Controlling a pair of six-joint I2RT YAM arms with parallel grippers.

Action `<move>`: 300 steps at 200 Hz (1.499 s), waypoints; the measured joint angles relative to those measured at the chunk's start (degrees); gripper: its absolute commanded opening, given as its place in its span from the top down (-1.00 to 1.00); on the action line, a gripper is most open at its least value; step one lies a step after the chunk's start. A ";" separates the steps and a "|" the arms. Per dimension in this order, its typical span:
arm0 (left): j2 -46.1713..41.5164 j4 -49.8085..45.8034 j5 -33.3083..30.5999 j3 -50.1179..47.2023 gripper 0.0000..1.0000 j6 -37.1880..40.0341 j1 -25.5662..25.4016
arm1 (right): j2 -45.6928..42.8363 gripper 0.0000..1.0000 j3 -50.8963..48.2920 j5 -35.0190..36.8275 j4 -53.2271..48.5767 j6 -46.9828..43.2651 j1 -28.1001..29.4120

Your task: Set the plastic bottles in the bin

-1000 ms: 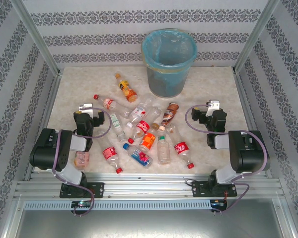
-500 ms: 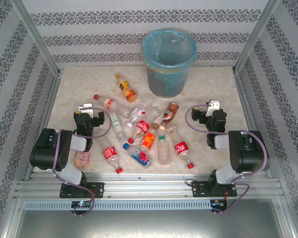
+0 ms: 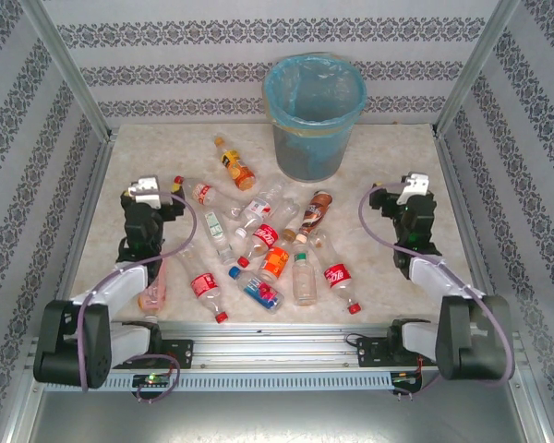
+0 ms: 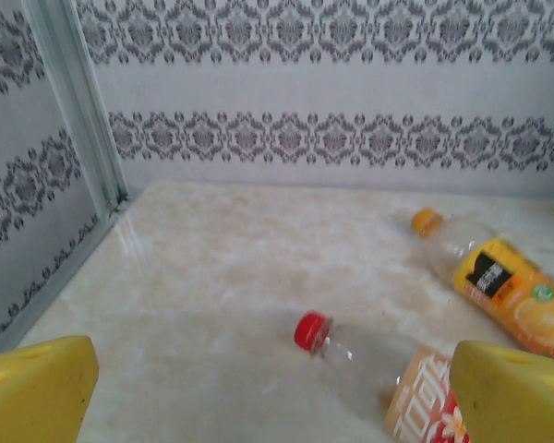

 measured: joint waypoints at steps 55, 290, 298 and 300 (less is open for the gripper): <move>-0.74 -31.17 5.49 26.91 -0.63 -7.37 -1.05 | -8.59 -0.68 16.87 -6.03 -27.87 6.08 3.26; -2.95 -86.71 22.36 14.88 -0.57 -45.31 -20.44 | 12.07 -0.78 41.90 -3.85 -56.74 5.95 45.86; -1.95 -85.57 22.58 14.21 -0.56 -45.68 -20.44 | 12.02 -0.80 41.90 -3.45 -56.74 5.84 45.86; -1.75 -85.40 22.60 14.08 -0.56 -45.70 -20.44 | 12.00 -0.79 41.90 -3.34 -56.72 5.84 45.86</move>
